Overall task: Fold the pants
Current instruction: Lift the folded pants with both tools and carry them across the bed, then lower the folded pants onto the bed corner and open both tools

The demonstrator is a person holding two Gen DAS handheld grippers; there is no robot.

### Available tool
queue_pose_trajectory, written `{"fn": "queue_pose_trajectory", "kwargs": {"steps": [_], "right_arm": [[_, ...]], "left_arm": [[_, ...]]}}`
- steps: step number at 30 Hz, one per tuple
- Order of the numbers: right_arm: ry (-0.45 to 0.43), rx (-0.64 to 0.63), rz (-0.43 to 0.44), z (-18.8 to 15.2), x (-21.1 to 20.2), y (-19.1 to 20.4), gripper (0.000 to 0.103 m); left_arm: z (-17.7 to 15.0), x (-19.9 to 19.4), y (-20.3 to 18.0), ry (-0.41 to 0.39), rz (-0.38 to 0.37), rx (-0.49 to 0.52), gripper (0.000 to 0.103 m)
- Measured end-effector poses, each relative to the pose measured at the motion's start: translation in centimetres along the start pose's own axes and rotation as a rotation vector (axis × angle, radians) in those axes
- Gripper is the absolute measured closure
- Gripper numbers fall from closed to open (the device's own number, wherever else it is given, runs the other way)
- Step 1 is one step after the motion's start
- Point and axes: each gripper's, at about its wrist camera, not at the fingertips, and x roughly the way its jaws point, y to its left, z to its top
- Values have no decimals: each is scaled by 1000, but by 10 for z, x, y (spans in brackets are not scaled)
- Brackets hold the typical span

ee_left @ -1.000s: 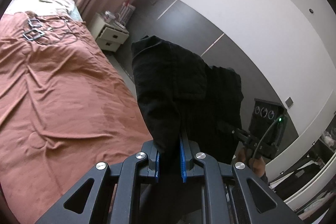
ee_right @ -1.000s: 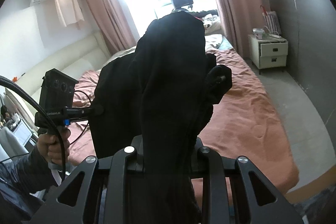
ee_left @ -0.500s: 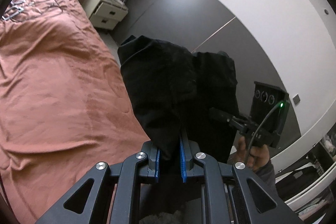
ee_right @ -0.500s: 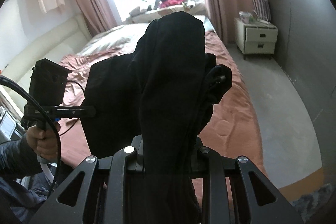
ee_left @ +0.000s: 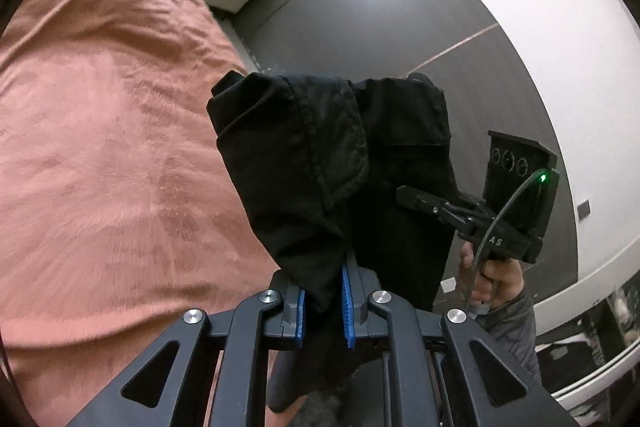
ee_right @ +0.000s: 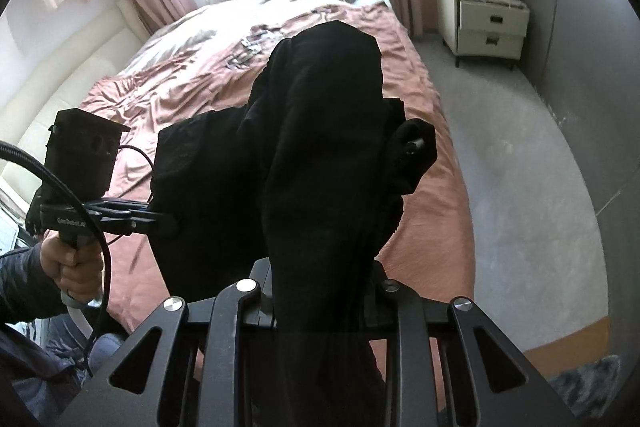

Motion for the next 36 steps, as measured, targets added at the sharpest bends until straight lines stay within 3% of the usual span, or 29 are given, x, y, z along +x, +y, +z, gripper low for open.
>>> {"fn": "queue_pose_trajectory", "kwargs": {"steps": [12, 14, 15, 16, 18, 22, 24, 27, 36], "right_arm": [[145, -26, -31, 43, 44, -19, 80], [177, -28, -100, 48, 51, -22, 76], [189, -23, -140, 52, 56, -27, 68], [202, -12, -191, 54, 59, -30, 63], [220, 24, -278, 54, 59, -36, 62], [163, 74, -350, 44, 30, -34, 58], [116, 114, -378, 34, 10, -29, 58], [43, 153, -371, 9, -14, -17, 58], [-69, 279, -337, -84, -39, 9, 58]], "left_arm": [[8, 32, 40, 37, -15, -101, 89], [7, 38, 44, 44, -9, -110, 89], [7, 41, 47, 53, 1, -113, 88], [8, 47, 50, 75, 32, -105, 87], [8, 53, 58, 117, 105, -111, 84], [6, 49, 67, 128, 101, -123, 80], [5, 44, 66, 125, 102, -117, 72], [5, 34, 66, 114, 110, -124, 66], [21, 16, 88, 55, 162, -170, 64]]}}
